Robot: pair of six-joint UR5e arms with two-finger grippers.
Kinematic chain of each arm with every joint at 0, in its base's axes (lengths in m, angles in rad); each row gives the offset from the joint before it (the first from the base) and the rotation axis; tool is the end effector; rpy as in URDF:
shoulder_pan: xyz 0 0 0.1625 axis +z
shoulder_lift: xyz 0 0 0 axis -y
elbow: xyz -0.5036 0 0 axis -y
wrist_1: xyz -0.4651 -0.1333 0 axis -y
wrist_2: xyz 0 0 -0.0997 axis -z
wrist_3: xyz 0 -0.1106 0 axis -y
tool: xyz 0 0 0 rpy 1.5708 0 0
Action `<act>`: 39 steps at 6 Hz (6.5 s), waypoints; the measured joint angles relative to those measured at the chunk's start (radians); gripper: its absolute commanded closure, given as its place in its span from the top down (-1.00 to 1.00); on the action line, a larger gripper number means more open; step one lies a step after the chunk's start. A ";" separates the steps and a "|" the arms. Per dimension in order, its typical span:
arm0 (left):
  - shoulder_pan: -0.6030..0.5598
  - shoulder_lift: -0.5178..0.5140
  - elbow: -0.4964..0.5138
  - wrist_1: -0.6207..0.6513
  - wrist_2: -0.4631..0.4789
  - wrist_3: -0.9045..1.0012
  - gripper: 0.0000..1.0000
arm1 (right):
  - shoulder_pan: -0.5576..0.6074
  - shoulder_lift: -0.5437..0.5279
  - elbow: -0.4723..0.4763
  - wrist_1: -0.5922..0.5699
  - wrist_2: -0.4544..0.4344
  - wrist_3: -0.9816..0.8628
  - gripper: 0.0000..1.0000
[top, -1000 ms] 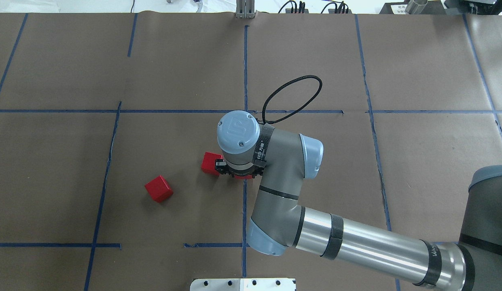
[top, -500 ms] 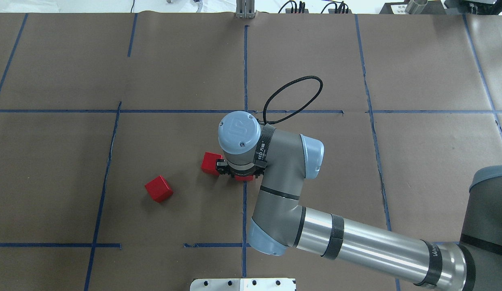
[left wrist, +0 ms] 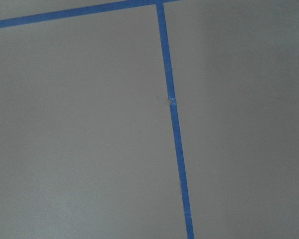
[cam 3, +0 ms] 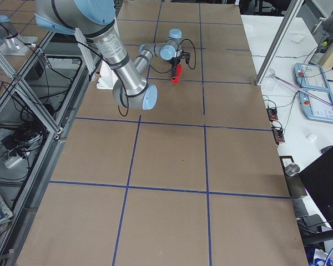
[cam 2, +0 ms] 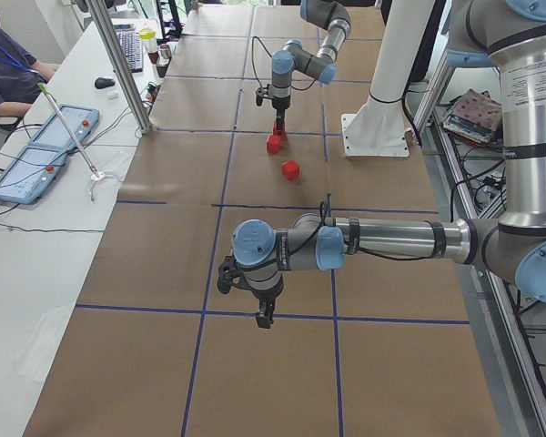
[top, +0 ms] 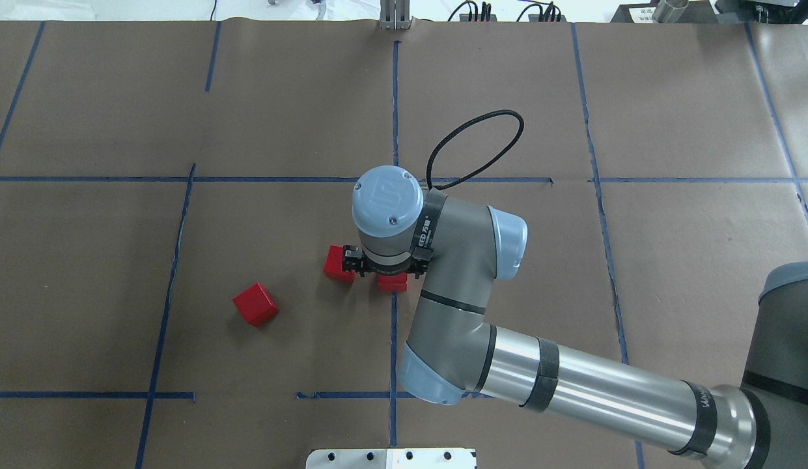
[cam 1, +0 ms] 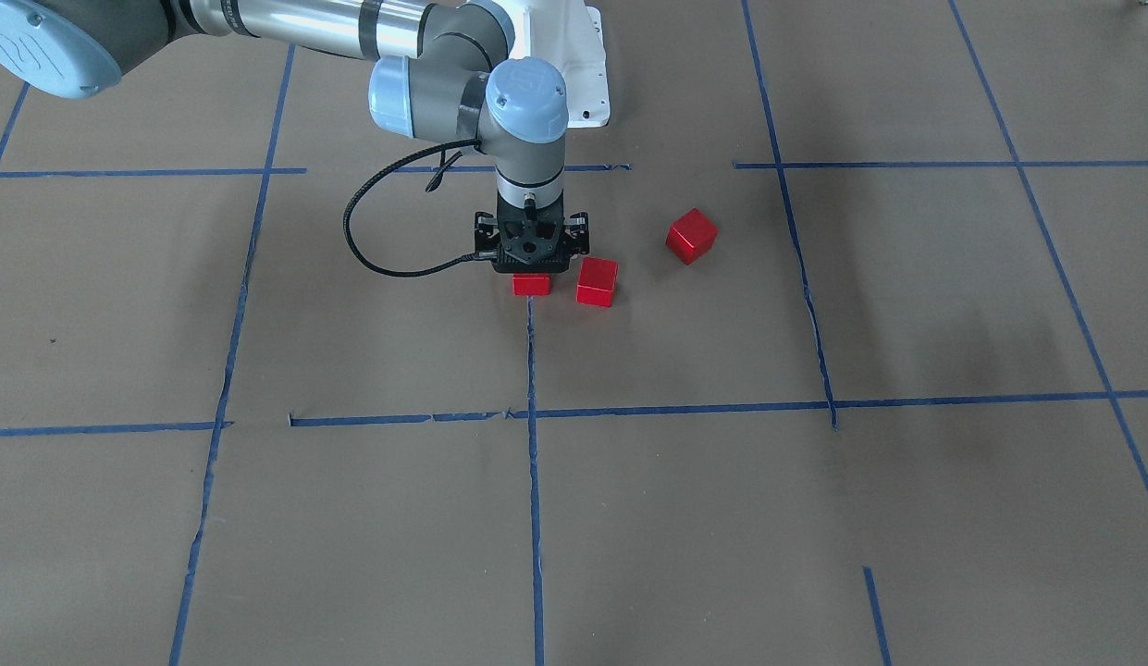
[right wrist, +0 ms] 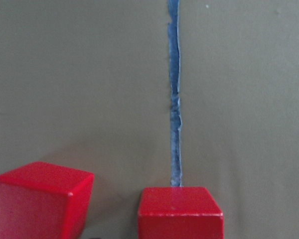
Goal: Form red blocks into L shape at center
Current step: 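Lower the cube beside the nearer-center cube and open the right gripper, then raise the right arm away while the left arm reaches toward the cubes, then grasp the red cube farther from the robot with the left gripper, then carry the cube with the left gripper and set it behind the placed cube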
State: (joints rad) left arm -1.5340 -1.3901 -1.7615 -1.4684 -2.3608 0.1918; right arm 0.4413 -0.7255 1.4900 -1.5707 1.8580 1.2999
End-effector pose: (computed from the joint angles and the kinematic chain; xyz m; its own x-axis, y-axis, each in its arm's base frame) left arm -0.0375 -0.4684 0.7400 0.6859 0.1508 -0.7119 -0.1705 0.9844 0.0443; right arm -0.7321 -0.4586 0.1822 0.6909 0.0425 0.7217 -0.0492 0.9987 -0.0117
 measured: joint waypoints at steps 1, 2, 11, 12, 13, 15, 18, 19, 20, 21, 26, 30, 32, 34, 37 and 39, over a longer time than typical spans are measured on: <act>0.000 -0.001 -0.004 -0.001 0.000 0.000 1.00 | 0.045 -0.001 0.048 -0.012 0.034 -0.008 0.99; 0.005 -0.013 -0.008 0.000 0.002 0.000 1.00 | 0.118 -0.006 0.080 -0.041 0.088 -0.055 0.99; 0.357 -0.342 -0.121 -0.158 -0.035 -0.430 1.00 | 0.972 -0.848 0.304 -0.083 0.442 -1.464 0.99; 0.416 -0.399 -0.136 -0.158 -0.032 -0.540 1.00 | 1.047 -0.939 0.308 -0.081 0.442 -1.533 0.99; 0.497 -0.469 -0.143 -0.158 -0.016 -0.648 1.00 | 1.089 -0.998 0.306 -0.076 0.440 -1.552 0.99; 0.712 -0.614 -0.129 -0.157 0.167 -0.881 1.00 | 1.111 -1.024 0.303 -0.075 0.440 -1.548 0.99; 0.961 -0.778 0.004 -0.160 0.430 -1.216 1.00 | 1.111 -1.020 0.303 -0.076 0.440 -1.531 0.99; 0.987 -0.822 0.062 -0.162 0.450 -1.258 1.00 | 1.111 -1.019 0.304 -0.076 0.440 -1.528 0.99; 0.998 -0.849 0.101 -0.164 0.455 -1.275 1.00 | 1.111 -1.017 0.304 -0.076 0.440 -1.527 0.99; 1.006 -0.858 0.120 -0.165 0.457 -1.279 1.00 | 1.111 -1.016 0.304 -0.076 0.440 -1.527 0.99; 1.039 -0.878 0.250 -0.270 0.456 -1.284 -0.33 | 1.111 -1.016 0.302 -0.077 0.440 -1.527 0.99; 1.003 -0.913 0.254 -0.225 0.451 -1.305 -0.88 | 1.111 -1.016 0.302 -0.077 0.440 -1.517 0.99; 0.980 -1.012 0.330 -0.183 0.452 -1.371 -0.88 | 1.111 -1.016 0.302 -0.077 0.441 -1.513 0.99; 0.991 -1.112 0.453 -0.188 0.454 -1.393 -0.87 | 1.111 -1.016 0.301 -0.077 0.441 -1.513 0.99; 1.028 -1.127 0.474 -0.190 0.455 -1.394 -0.85 | 1.111 -1.016 0.297 -0.076 0.441 -1.513 0.99; 1.041 -1.125 0.478 -0.190 0.455 -1.394 -0.84 | 1.111 -1.016 0.297 -0.075 0.441 -1.513 0.99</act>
State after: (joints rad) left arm -0.4933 -2.5153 -1.2839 -1.6582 -1.9059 -1.2026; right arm 1.5524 -1.7411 1.7871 -1.6460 2.2994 -0.2132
